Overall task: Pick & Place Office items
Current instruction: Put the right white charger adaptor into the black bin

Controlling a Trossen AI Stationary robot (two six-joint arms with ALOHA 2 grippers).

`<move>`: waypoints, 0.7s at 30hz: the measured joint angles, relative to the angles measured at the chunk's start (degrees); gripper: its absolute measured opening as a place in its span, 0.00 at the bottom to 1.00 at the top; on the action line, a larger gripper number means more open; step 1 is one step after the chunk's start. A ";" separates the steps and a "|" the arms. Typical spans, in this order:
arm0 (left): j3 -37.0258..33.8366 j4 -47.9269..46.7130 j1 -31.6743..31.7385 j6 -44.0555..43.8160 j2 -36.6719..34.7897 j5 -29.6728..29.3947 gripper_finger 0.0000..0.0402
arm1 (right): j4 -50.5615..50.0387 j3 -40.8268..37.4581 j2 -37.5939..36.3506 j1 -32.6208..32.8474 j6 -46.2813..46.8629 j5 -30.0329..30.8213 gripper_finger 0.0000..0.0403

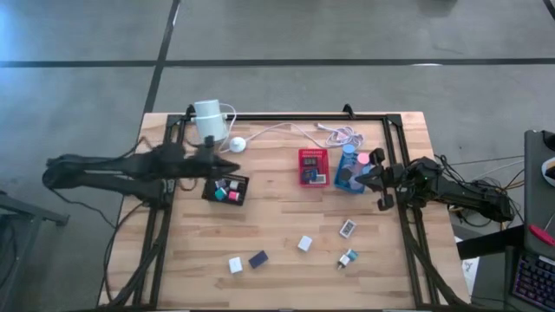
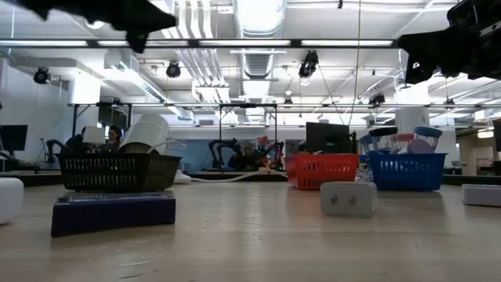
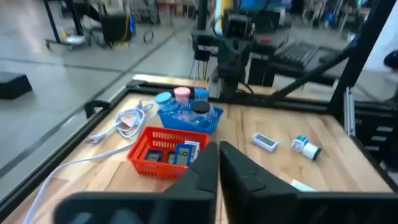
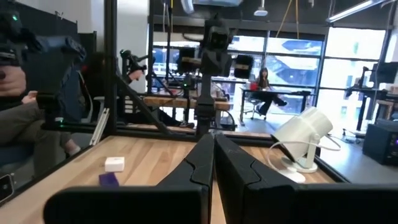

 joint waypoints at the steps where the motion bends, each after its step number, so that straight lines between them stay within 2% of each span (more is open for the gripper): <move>1: -2.19 0.07 -0.03 0.04 -3.25 -0.16 0.03 | 0.12 0.00 0.00 0.00 -0.06 0.43 0.02; 5: -9.63 1.42 0.35 0.33 -13.99 -1.23 0.02 | 0.28 0.00 0.00 0.00 -0.04 1.55 0.02; 9: -13.81 3.16 1.17 2.91 -21.05 -1.15 0.01 | 1.03 0.00 0.02 0.00 -0.82 1.58 0.02; 21: -22.06 2.35 1.17 9.47 -34.76 -0.65 0.01 | 0.38 0.00 0.11 0.02 -0.58 1.15 0.02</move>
